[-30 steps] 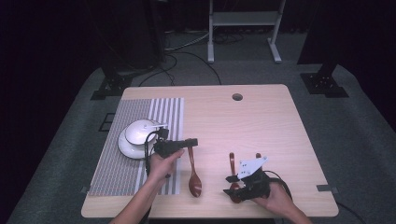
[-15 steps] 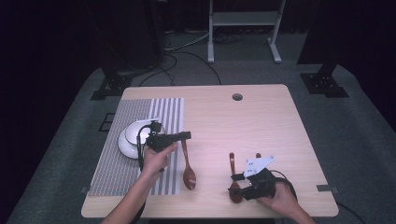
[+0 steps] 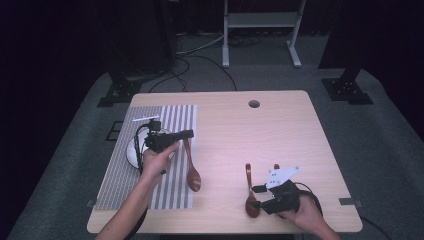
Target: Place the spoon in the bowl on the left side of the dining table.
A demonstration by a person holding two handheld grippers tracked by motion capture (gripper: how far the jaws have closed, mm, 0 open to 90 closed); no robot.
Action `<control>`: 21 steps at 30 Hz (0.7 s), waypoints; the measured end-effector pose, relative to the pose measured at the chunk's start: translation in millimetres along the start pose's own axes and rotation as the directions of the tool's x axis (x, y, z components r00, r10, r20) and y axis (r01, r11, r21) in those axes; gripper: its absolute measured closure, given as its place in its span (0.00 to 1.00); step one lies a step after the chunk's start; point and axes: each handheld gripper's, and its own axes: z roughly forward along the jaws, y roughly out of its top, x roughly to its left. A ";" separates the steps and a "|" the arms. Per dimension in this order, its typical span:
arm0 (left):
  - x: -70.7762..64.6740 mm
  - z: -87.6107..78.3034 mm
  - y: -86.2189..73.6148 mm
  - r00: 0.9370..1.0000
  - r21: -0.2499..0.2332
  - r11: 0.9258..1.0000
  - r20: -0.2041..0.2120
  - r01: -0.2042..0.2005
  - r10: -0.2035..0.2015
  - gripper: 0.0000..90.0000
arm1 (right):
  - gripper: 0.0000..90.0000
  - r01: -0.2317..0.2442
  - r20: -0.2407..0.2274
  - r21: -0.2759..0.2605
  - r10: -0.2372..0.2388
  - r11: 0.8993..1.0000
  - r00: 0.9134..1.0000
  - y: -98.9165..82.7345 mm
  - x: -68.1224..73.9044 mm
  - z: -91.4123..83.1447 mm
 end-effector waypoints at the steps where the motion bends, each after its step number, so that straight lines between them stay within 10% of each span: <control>1: 0.7 -1.5 2.2 1.000 0.000 1.000 -0.004 -0.003 0.003 0.93 | 0.53 -0.003 0.001 0.000 0.003 1.000 1.000 -0.5 -0.1 -0.4; 21: 20.2 -29.0 36.8 0.996 -0.052 0.999 -0.091 0.008 -0.012 0.93 | 0.52 -0.020 0.008 -0.009 0.020 1.000 1.000 -4.3 -2.3 -4.5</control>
